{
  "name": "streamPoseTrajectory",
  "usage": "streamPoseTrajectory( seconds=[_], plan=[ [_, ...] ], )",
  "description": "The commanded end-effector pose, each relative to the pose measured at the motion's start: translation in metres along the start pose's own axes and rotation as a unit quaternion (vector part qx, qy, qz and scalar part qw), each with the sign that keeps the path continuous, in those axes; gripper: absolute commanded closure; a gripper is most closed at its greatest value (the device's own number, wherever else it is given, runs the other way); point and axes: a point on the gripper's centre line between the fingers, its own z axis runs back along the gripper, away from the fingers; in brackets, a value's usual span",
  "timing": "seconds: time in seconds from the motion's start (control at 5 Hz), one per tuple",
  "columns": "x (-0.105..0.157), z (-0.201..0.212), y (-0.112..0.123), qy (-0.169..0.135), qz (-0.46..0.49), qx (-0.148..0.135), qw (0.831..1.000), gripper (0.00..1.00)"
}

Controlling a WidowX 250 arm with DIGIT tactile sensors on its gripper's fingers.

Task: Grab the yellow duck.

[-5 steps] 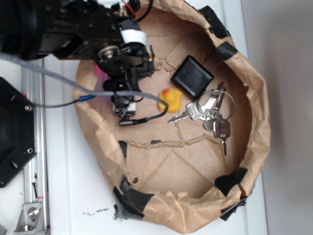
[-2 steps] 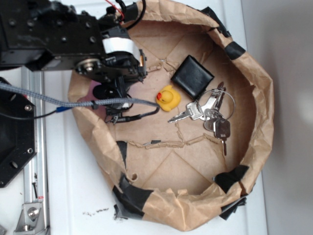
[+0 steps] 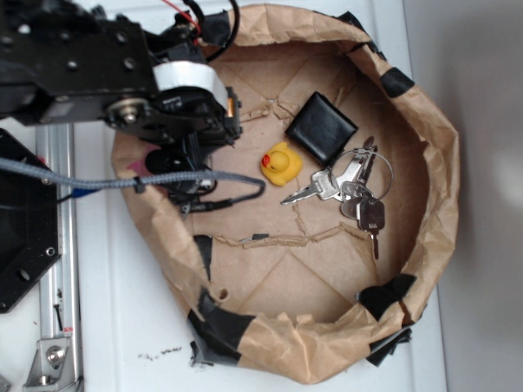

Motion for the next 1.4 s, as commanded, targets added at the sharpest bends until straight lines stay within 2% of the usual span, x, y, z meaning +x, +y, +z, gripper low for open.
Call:
streamPoseTrajectory(
  seconds=[0.0, 0.2, 0.8, 1.2],
  plan=[
    [0.036, 0.012, -0.004, -0.037, -0.011, 0.003, 0.999, 0.00],
    [0.040, -0.006, -0.006, -0.028, 0.003, -0.020, 0.999, 0.00],
    [0.049, -0.039, -0.006, -0.011, 0.004, 0.001, 1.000, 0.00],
    [0.051, -0.052, -0.003, 0.004, 0.004, 0.003, 1.000, 0.00]
  ],
)
